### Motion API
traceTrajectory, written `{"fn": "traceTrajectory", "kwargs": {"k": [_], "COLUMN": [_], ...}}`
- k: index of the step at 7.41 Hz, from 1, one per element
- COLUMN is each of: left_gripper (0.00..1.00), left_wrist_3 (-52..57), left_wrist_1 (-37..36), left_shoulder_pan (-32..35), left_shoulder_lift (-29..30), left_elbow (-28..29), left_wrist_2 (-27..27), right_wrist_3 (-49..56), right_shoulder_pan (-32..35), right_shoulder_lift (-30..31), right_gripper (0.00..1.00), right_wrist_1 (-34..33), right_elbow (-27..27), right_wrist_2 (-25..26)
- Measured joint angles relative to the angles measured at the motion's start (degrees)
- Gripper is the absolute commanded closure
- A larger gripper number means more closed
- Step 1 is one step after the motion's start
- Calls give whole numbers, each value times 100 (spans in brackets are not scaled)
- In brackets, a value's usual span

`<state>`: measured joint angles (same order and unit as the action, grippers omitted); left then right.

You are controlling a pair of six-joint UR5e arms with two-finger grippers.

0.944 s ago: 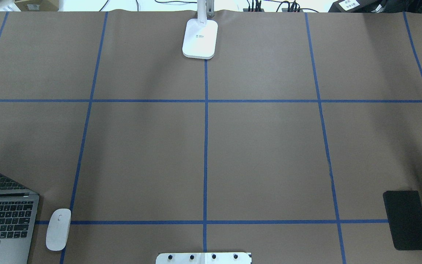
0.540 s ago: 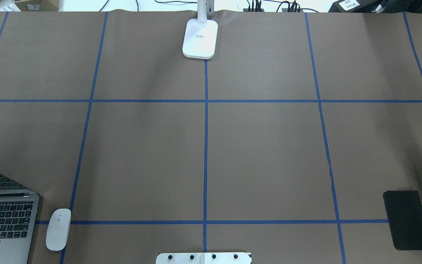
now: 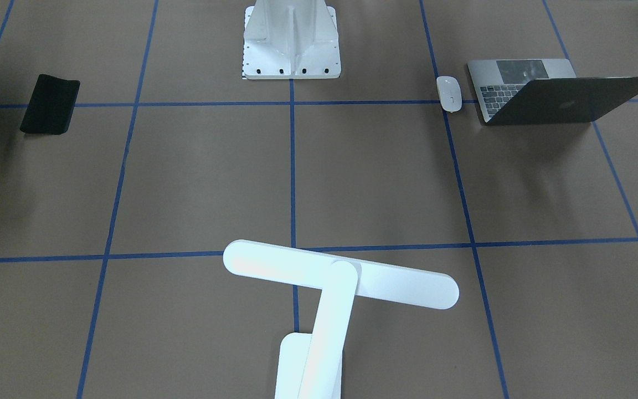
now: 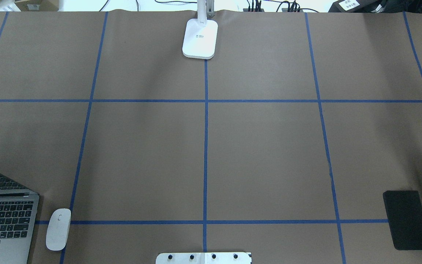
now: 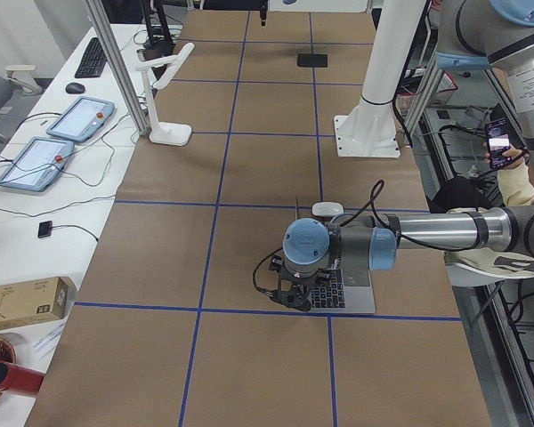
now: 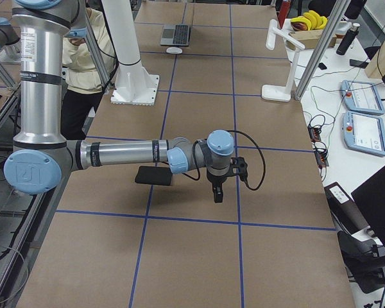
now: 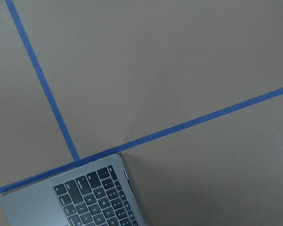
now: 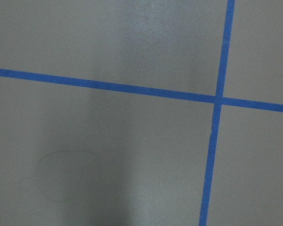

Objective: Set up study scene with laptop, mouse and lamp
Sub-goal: 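Lower the left gripper toward the silver laptop's edge nearest the robot, then grasp the silver laptop's edge with the left gripper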

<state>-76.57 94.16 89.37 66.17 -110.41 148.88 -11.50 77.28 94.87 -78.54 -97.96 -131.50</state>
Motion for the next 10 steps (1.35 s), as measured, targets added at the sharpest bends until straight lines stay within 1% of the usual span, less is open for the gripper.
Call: {"fn": "traceTrajectory", "kwargs": {"k": [3,8,10], "left_gripper": [0,0,0], "left_wrist_3": [-667,-1259,-1667], "left_wrist_1": [232,535,870], "left_shoulder_pan": [-110,-678,-929], "left_shoulder_lift": [0,1,1], "left_elbow": [17,48,53], "left_wrist_2": [276,471,528], "right_wrist_3": [-2,4,7], "right_shoulder_pan": [3,6,6], "right_shoulder_lift": [48,99,101], "right_gripper": [0,0,0], "right_wrist_1": [52,75,76], "right_elbow": [-3,-12,-13], "right_wrist_2": [-20,-33,-35]}}
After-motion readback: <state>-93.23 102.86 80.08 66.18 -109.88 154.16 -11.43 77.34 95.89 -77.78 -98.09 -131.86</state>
